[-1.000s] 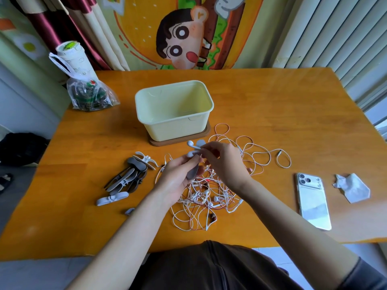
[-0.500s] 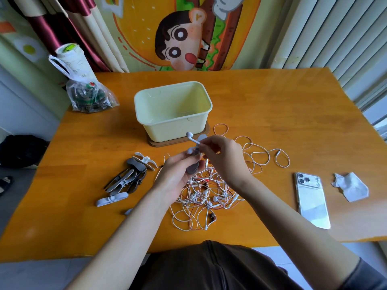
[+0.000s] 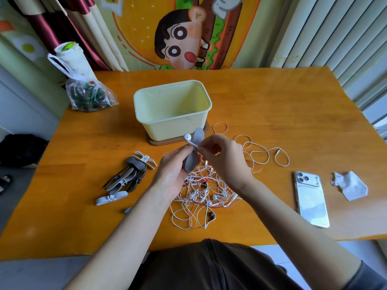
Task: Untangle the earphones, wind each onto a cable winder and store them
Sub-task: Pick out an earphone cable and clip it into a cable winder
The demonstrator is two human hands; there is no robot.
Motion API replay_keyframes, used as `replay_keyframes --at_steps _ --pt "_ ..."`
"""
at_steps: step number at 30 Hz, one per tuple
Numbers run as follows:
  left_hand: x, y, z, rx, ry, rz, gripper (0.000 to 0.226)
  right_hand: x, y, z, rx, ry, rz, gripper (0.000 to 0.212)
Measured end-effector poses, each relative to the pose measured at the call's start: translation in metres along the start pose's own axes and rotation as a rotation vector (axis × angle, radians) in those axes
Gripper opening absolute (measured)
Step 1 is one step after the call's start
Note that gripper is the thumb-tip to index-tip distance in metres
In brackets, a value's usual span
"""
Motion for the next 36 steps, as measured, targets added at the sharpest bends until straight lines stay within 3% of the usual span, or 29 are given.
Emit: replay_keyframes --at_steps 9,18,24,27,32,36 --pt "0.003 -0.003 0.002 -0.129 -0.048 -0.094 0.013 -0.004 0.003 0.001 0.018 0.023 0.028 0.006" --pt "0.004 -0.001 -0.001 -0.05 -0.098 -0.105 0.014 -0.01 0.004 0.002 -0.023 0.036 0.031 0.008" --pt "0.004 -0.001 0.0 -0.113 -0.013 0.006 0.024 -0.006 0.0 0.0 -0.019 -0.078 -0.094 0.003" --pt "0.006 -0.004 0.002 -0.188 -0.004 0.013 0.024 -0.006 -0.001 0.0 -0.046 -0.146 -0.2 0.011" --pt "0.009 -0.004 0.005 -0.255 0.042 0.059 0.03 -0.01 0.001 0.0 -0.104 -0.114 -0.274 0.011" --pt "0.008 0.0 0.005 -0.182 -0.088 -0.027 0.018 -0.009 0.001 0.0 -0.053 -0.119 -0.261 0.013"
Point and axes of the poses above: each hand's wrist, its own z-axis away from the middle knuckle, its own y-axis out of the back of the hand, x = y × z, the point moved 3 cm from there along -z, towards the middle knuckle, and after that the axes turned 4 degrees about z, right-handed, at the moved point
